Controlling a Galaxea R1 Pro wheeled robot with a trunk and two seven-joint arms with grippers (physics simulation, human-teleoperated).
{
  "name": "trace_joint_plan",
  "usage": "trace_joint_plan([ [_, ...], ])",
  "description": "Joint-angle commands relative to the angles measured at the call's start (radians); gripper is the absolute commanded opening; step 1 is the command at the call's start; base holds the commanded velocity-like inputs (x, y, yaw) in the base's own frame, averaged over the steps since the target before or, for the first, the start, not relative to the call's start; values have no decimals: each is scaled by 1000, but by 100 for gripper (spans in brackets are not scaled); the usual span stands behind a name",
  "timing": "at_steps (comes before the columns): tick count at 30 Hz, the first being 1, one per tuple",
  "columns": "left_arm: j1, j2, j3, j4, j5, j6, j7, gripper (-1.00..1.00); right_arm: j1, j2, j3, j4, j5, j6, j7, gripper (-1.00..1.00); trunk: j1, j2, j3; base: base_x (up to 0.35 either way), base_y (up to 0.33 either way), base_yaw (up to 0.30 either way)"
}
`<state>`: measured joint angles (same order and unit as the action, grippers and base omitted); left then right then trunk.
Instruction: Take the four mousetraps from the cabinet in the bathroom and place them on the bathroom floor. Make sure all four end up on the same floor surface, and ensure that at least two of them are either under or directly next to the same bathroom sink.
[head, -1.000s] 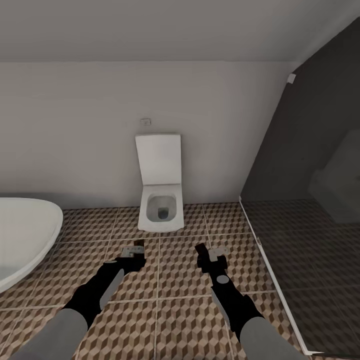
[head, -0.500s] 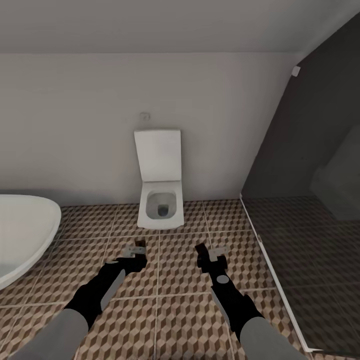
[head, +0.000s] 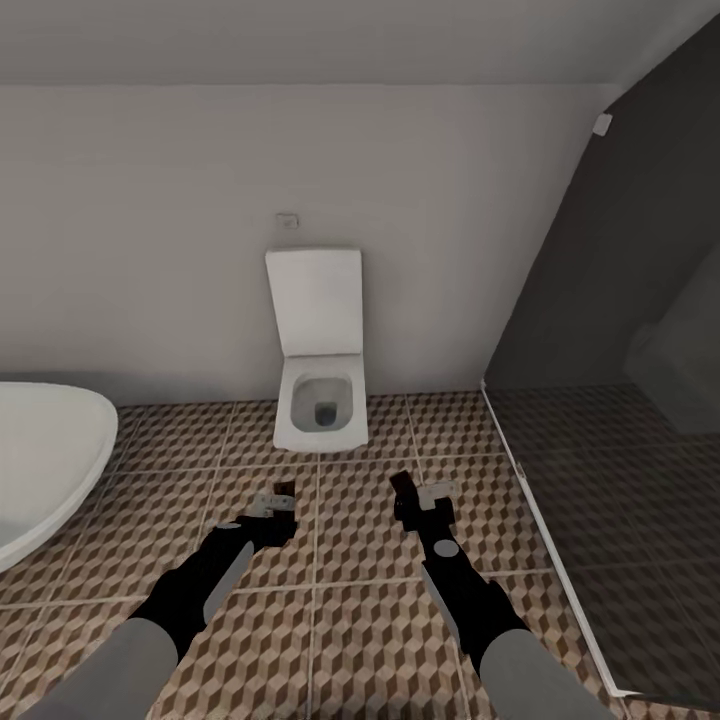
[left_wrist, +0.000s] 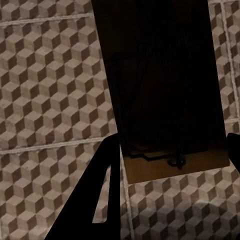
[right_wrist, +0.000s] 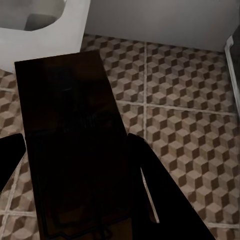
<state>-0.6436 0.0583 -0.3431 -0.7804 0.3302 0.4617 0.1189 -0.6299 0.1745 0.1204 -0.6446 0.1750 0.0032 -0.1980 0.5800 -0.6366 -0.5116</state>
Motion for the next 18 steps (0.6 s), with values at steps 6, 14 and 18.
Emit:
trace_joint_plan([
  [6,-1,1,-7,-2,9,4,9,-100,-1,0,3,-29,6,2,-9,-100,23,-43,-29,0,0,0],
  [14,-1,1,-7,-2,9,3,9,-100,-1,0,4,-47,6,3,-9,-100,54,-99,-67,0,0,0],
  [18,-1,1,-7,-2,9,3,10,-100,-1,0,4,-47,6,3,-9,-100,69,-127,-86,0,0,0],
])
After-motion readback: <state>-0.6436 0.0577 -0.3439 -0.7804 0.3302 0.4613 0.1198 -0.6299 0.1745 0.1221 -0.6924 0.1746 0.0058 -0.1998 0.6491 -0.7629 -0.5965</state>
